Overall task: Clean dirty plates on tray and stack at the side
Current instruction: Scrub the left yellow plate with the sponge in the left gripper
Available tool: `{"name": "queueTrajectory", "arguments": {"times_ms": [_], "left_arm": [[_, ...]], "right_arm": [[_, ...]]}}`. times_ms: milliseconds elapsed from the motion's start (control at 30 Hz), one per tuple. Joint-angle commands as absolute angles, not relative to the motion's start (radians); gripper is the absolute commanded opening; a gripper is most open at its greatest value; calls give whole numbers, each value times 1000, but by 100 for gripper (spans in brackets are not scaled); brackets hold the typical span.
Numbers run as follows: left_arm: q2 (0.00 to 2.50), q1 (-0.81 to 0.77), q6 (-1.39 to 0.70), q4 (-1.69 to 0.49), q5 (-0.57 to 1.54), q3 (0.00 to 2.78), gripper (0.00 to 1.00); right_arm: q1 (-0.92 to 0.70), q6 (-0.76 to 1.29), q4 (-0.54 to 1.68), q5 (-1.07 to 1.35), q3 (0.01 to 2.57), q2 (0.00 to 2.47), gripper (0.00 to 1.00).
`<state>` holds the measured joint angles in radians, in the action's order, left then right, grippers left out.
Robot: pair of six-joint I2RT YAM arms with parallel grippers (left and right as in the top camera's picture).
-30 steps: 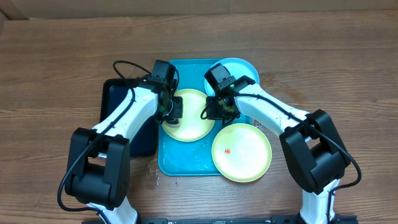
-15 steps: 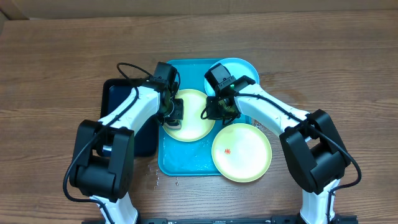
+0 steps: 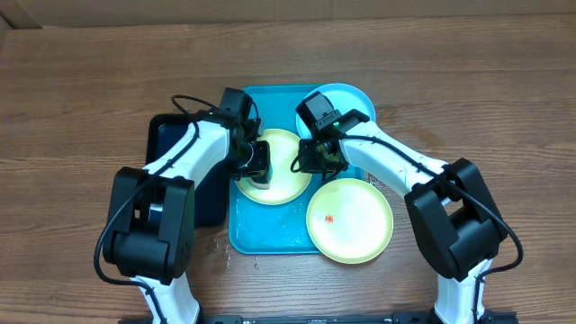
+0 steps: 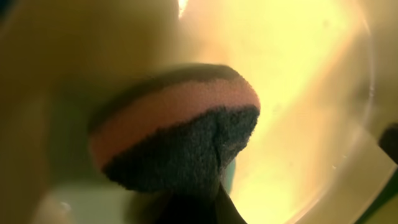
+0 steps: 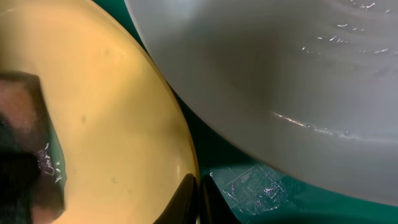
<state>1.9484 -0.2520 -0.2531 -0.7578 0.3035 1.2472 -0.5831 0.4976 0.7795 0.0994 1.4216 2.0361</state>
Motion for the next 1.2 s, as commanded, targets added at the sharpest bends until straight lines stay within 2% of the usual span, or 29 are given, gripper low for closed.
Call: {"name": "queueTrajectory", "arguments": {"times_ms": [0,200,500,600,1167], "left_arm": [[1974,-268,-218,-802,417,1314,4],[1967,-268,-193,-916,395,1443,4],[1967,-269,-218,-975,147,1475,4],[1967,-269,-217,-980,123,1451,4],[1969,-269,-276,-731,115,1195,5]], "right_arm": [[-589,498,773,114,1421,2039,4],[-589,498,773,114,1421,2039,4],[-589,498,774,115,1421,2039,4],[-589,498,774,115,1421,2039,4],[-589,498,774,114,1421,2039,4]]}}
